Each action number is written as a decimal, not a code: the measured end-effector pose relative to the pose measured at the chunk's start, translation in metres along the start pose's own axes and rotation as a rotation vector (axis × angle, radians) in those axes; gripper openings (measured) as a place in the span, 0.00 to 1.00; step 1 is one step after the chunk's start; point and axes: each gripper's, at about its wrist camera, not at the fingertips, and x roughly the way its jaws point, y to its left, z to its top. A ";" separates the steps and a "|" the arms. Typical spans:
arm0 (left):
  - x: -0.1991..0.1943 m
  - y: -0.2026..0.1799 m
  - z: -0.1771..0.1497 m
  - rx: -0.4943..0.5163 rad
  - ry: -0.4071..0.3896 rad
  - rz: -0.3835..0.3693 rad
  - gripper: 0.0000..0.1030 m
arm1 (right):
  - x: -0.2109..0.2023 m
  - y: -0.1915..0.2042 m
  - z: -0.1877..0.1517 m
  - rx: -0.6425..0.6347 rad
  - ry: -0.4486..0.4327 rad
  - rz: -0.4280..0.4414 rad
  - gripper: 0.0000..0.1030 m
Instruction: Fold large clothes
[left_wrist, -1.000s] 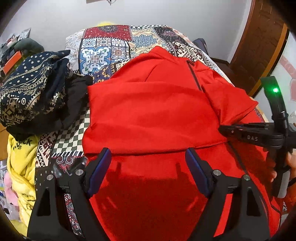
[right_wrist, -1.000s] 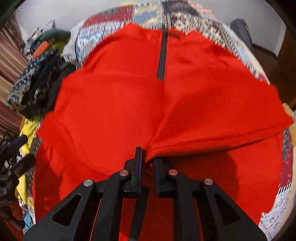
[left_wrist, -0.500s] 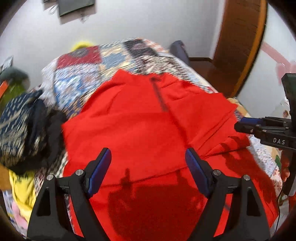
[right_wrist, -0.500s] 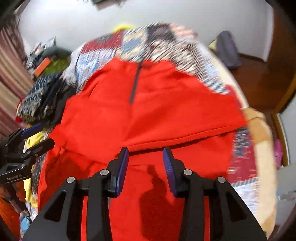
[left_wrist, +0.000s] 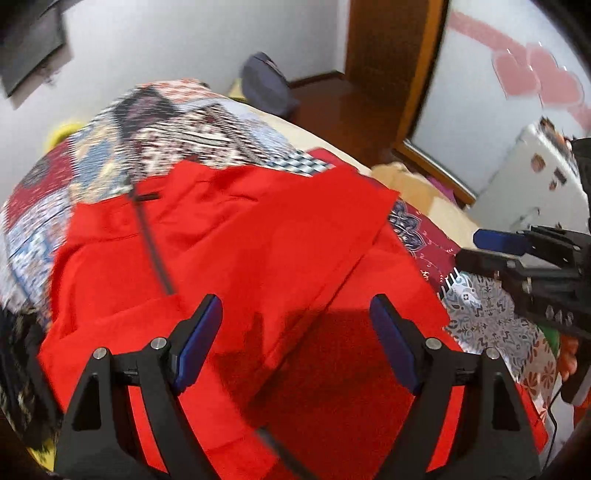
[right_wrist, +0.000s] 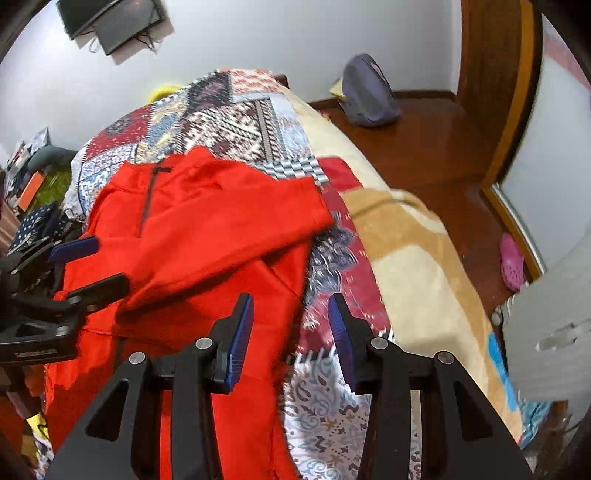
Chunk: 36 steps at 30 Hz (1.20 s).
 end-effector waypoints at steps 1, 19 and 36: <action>0.009 -0.004 0.002 0.009 0.013 -0.005 0.79 | 0.002 -0.002 -0.002 0.002 0.007 0.000 0.37; 0.041 0.024 0.005 -0.062 -0.016 -0.011 0.02 | 0.055 0.003 -0.023 -0.020 0.128 0.021 0.38; -0.105 0.140 -0.070 -0.326 -0.220 0.142 0.02 | 0.044 0.043 -0.016 -0.114 0.133 0.025 0.38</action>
